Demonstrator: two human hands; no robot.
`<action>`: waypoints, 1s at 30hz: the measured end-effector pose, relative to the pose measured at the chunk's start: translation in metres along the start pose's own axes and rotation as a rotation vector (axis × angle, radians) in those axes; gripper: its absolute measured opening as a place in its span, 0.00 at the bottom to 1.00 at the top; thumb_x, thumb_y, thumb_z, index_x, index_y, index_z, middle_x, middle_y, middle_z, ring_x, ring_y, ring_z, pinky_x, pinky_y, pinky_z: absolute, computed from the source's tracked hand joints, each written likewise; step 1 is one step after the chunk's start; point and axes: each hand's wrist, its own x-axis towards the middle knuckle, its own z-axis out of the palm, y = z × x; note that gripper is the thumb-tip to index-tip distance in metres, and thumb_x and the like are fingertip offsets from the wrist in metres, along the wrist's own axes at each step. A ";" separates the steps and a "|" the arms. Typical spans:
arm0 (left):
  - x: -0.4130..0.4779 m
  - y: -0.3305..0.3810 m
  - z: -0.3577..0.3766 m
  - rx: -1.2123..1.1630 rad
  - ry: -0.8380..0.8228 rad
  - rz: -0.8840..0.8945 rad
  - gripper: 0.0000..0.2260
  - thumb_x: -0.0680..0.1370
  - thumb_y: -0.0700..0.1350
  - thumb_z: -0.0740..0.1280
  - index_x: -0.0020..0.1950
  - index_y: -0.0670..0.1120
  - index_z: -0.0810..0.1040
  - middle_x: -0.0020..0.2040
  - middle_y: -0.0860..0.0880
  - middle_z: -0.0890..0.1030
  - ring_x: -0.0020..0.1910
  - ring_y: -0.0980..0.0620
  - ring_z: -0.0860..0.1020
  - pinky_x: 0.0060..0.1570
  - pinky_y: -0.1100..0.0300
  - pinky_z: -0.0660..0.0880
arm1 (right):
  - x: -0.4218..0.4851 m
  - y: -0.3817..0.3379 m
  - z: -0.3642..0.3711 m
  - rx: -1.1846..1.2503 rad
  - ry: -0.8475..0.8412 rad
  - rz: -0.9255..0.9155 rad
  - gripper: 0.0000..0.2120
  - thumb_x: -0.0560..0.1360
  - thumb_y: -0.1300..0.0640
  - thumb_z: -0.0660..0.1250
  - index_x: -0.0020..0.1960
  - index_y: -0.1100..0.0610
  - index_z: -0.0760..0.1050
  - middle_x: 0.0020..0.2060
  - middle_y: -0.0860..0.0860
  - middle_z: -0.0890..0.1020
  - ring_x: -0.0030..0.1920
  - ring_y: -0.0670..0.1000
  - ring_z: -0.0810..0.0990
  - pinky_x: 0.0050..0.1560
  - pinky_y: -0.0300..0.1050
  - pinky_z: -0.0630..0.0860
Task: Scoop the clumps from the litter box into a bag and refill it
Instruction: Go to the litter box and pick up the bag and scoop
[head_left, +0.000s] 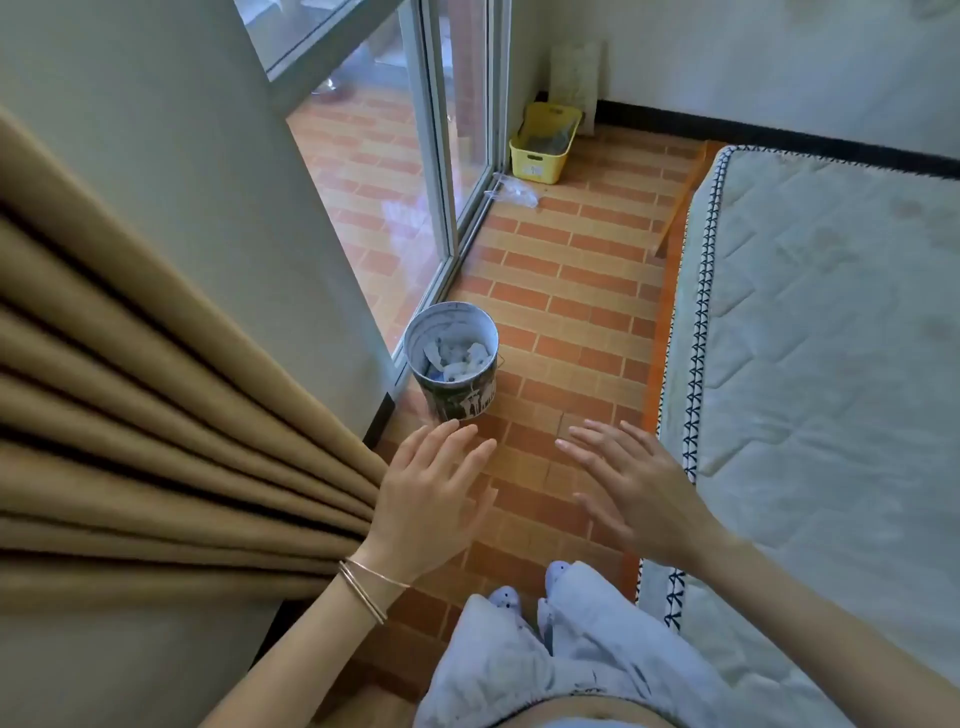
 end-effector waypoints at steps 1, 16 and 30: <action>0.004 0.000 0.001 -0.016 -0.010 0.009 0.19 0.77 0.56 0.62 0.63 0.49 0.77 0.62 0.48 0.78 0.64 0.47 0.73 0.64 0.48 0.68 | 0.000 0.003 0.000 -0.002 0.009 0.004 0.23 0.78 0.42 0.50 0.70 0.50 0.64 0.66 0.50 0.73 0.69 0.51 0.67 0.65 0.56 0.64; 0.109 0.011 0.044 -0.067 -0.041 0.026 0.19 0.76 0.56 0.62 0.64 0.49 0.76 0.62 0.49 0.78 0.63 0.47 0.73 0.64 0.48 0.69 | 0.033 0.106 0.001 0.052 0.001 0.033 0.24 0.76 0.43 0.55 0.70 0.48 0.63 0.66 0.49 0.73 0.68 0.50 0.68 0.65 0.53 0.61; 0.318 0.062 0.067 -0.048 -0.003 0.079 0.18 0.76 0.54 0.63 0.63 0.48 0.77 0.61 0.48 0.78 0.62 0.46 0.74 0.62 0.48 0.69 | 0.118 0.290 -0.072 0.025 0.070 -0.014 0.24 0.75 0.44 0.55 0.69 0.52 0.66 0.64 0.51 0.74 0.66 0.52 0.71 0.65 0.56 0.67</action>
